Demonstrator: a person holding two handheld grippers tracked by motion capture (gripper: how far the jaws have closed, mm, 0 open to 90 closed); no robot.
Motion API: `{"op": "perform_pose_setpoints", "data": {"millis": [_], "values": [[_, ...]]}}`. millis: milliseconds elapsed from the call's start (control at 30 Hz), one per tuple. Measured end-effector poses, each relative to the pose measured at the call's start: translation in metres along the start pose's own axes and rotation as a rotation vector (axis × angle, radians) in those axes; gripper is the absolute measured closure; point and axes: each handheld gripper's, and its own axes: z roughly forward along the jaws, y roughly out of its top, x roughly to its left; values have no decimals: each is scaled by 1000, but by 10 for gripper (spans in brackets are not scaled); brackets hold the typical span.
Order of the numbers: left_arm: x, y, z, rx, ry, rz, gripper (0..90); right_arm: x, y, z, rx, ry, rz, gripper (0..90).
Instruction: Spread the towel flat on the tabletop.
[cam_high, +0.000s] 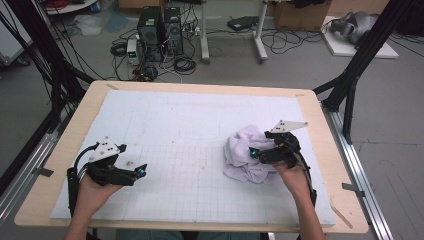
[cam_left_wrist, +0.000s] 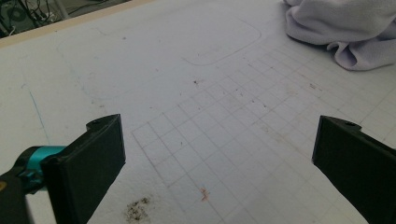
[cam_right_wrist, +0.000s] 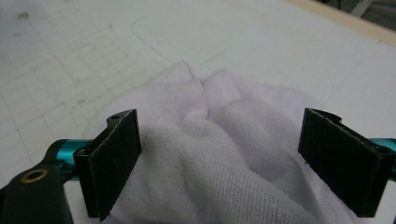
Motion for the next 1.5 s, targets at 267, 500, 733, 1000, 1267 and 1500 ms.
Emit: {"op": "perform_pose_setpoints", "data": {"millis": [267, 500, 733, 1000, 1267, 1500], "values": [[0, -3, 2, 0, -2, -10, 30, 2, -7, 28, 141, 76, 32, 225], [-1, -4, 4, 4, -8, -7, 30, 11, -5, 36, 183, 130, 13, 451], [1, -5, 2, 2, -1, -12, 30, 16, 0, 30, 152, 137, -44, 648], [4, -1, -3, -7, 5, -14, 30, 30, 26, 15, 37, 205, -20, 681], [3, 4, -5, -14, 7, -9, 30, 61, 68, 11, -31, 253, -72, 681], [5, 11, -11, -29, 10, 1, 30, 98, 102, 13, -85, 318, -124, 681]]}}
